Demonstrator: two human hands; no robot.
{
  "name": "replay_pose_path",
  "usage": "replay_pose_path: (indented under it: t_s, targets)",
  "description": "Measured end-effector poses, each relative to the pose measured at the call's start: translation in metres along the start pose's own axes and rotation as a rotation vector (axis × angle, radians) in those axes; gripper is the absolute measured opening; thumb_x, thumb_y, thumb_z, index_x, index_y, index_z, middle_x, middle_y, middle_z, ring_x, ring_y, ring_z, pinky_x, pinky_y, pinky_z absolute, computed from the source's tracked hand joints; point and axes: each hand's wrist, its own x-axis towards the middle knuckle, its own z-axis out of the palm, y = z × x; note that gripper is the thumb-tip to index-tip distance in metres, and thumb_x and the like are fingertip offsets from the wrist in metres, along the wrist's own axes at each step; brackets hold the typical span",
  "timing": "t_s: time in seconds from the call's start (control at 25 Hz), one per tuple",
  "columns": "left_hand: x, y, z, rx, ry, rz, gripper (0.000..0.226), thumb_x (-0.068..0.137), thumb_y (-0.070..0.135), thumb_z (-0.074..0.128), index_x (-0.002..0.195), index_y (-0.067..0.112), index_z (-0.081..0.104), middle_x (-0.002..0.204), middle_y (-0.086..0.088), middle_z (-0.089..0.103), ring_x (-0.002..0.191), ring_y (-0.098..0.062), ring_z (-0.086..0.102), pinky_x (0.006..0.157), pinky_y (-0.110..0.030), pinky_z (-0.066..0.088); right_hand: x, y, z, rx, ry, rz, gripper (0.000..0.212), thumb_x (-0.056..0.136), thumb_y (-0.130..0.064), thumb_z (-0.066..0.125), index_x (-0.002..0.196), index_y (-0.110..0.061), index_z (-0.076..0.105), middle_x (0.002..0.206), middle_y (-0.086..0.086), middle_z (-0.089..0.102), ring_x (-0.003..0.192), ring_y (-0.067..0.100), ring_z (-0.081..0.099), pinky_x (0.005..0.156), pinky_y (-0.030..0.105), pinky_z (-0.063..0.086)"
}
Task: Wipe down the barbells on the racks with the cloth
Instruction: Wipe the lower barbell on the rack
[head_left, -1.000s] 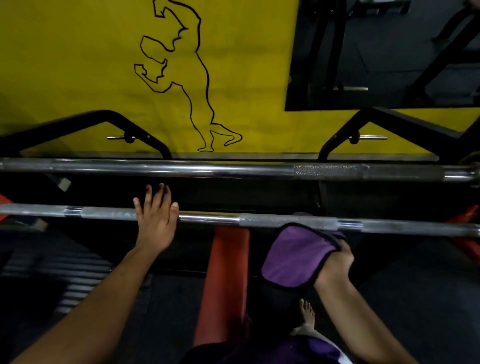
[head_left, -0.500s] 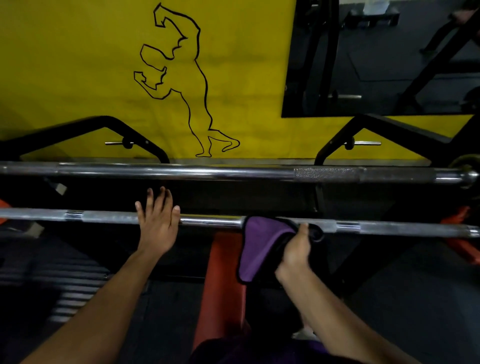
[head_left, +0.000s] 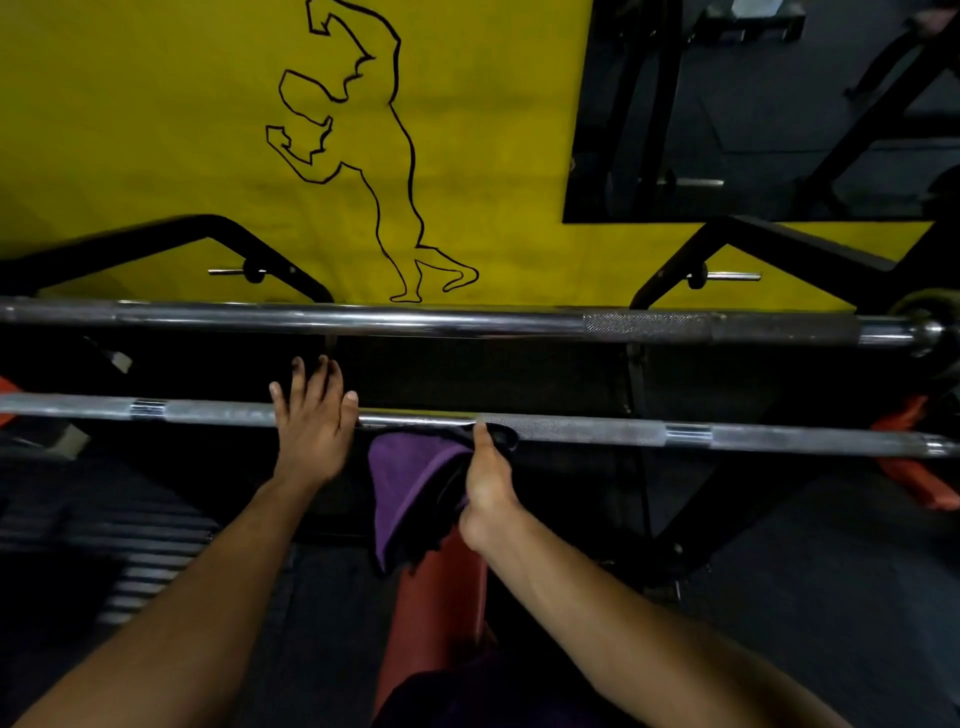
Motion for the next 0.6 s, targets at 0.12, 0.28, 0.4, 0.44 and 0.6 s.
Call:
replay_pose_path:
  t_s: [0.12,0.28,0.4,0.44,0.6]
  targets:
    - [-0.001,0.000,0.000,0.009,0.012,-0.014,0.076,0.100,0.050,0.009,0.156,0.003,0.033,0.165,-0.014,0.027,0.156,-0.034,0.003,0.120,-0.051,-0.013,-0.025,-0.031,-0.035,0.104,0.066,-0.009,0.051,0.091,-0.057,0.062,0.107,-0.010,0.073,0.101,0.016,0.077,0.097,0.034,0.071,0.089,0.046,0.055]
    - [0.000,-0.002,0.002,0.012,0.017,0.010,0.075,0.102,0.050,0.008,0.156,0.004,0.031,0.165,-0.014,0.025,0.156,-0.033,0.000,0.113,-0.034,-0.030,-0.038,-0.079,-0.114,0.275,0.202,-0.200,0.049,0.093,-0.049,0.061,0.119,-0.008,0.070,0.111,0.017,0.074,0.102,0.035,0.070,0.079,0.040,0.055]
    - [0.000,-0.003,0.005,0.026,0.037,0.020,0.073,0.103,0.049,0.010,0.155,0.003,0.033,0.164,-0.015,0.028,0.156,-0.035,0.004,0.113,-0.032,-0.031,-0.044,-0.100,-0.150,0.302,0.356,-0.296,0.055,0.092,-0.053,0.061,0.128,-0.011,0.064,0.117,0.014,0.073,0.105,0.032,0.069,0.080,0.039,0.055]
    - [0.000,-0.005,0.006,0.028,0.044,0.020,0.072,0.103,0.049,0.011,0.155,0.003,0.035,0.163,-0.015,0.029,0.155,-0.035,0.005,0.113,-0.031,-0.031,-0.045,-0.103,-0.154,0.290,0.377,-0.302,0.053,0.093,-0.053,0.060,0.127,-0.013,0.064,0.112,0.013,0.074,0.102,0.031,0.070,0.077,0.038,0.054]
    - [0.000,-0.002,0.005,0.021,0.052,0.019,0.073,0.103,0.048,0.010,0.154,0.003,0.037,0.162,-0.016,0.032,0.155,-0.036,0.008,0.113,-0.031,-0.031,-0.044,-0.088,-0.110,0.330,0.251,-0.217,0.047,0.099,-0.053,0.051,0.104,-0.011,0.069,0.098,0.012,0.074,0.090,0.029,0.068,0.073,0.038,0.051]
